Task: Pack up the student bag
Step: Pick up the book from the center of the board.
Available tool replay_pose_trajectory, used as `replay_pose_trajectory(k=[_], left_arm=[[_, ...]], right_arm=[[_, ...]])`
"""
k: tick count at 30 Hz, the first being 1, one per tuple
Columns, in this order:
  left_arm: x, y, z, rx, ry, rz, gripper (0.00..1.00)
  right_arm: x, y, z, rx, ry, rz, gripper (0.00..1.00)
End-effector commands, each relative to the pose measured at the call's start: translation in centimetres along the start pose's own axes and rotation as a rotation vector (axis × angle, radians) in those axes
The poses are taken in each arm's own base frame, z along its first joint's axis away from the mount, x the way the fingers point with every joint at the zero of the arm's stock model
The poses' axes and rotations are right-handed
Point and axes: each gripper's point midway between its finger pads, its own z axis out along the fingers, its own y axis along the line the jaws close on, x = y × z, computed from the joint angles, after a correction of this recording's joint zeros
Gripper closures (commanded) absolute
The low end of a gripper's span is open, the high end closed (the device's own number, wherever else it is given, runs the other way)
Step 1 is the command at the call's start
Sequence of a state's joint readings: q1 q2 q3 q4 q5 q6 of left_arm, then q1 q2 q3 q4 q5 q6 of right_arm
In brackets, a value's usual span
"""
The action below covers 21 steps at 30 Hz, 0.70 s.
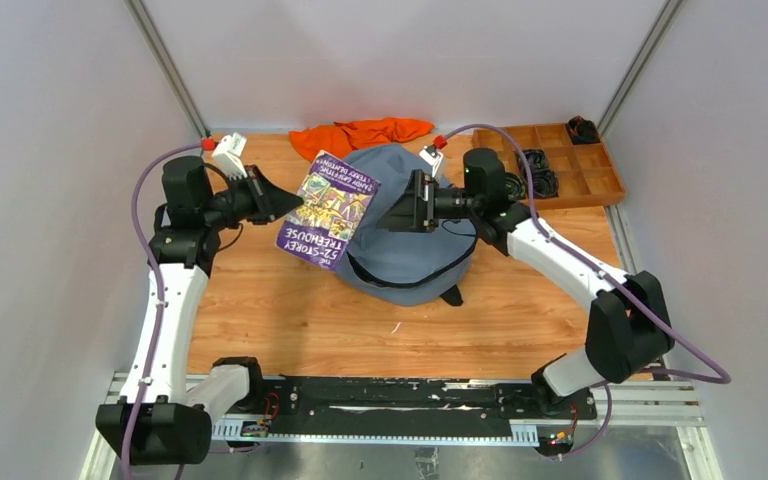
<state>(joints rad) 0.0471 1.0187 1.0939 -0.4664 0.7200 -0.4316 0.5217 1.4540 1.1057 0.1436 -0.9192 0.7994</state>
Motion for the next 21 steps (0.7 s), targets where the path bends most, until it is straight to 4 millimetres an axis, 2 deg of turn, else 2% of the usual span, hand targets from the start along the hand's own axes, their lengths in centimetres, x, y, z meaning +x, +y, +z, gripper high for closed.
replay_pose_trajectory(k=[1, 4, 6, 12, 15, 16, 18, 21], left_arm=[[-1.0, -4.6, -0.4, 0.204, -0.042, 0.055, 1.00], [-0.9, -5.2, -0.5, 0.237, -0.025, 0.062, 1.00], [0.1, -6.3, -0.3, 0.282, 0.014, 0.068, 1.00], [1.6, -6.2, 0.1, 0.314, 0.064, 0.062, 1.00], [2.2, -5.6, 0.5, 0.304, 0.084, 0.063, 1.00], [2.4, -5.6, 0.8, 0.309, 0.088, 0.062, 1.00], [3.0, -5.5, 1.7, 0.317, 0.111, 0.050, 1.00], [3.8, -5.4, 3.3, 0.301, 0.155, 0.058, 1.00]], right_arm=[[-0.1, 2.7, 1.3, -0.149, 0.016, -0.049, 0.01], [-0.5, 2.6, 2.2, -0.210, 0.001, -0.031, 0.01], [-0.9, 2.5, 2.7, -0.221, -0.005, -0.033, 0.01], [-2.3, 2.8, 3.3, -0.230, -0.014, -0.074, 0.02], [-2.4, 3.4, 3.1, -0.233, -0.010, -0.096, 0.10], [-2.3, 3.6, 2.9, -0.239, -0.006, -0.105, 0.17], [-1.8, 3.9, 2.5, -0.249, -0.004, -0.117, 0.41], [-0.7, 3.4, 1.7, -0.216, -0.007, -0.100, 0.94]])
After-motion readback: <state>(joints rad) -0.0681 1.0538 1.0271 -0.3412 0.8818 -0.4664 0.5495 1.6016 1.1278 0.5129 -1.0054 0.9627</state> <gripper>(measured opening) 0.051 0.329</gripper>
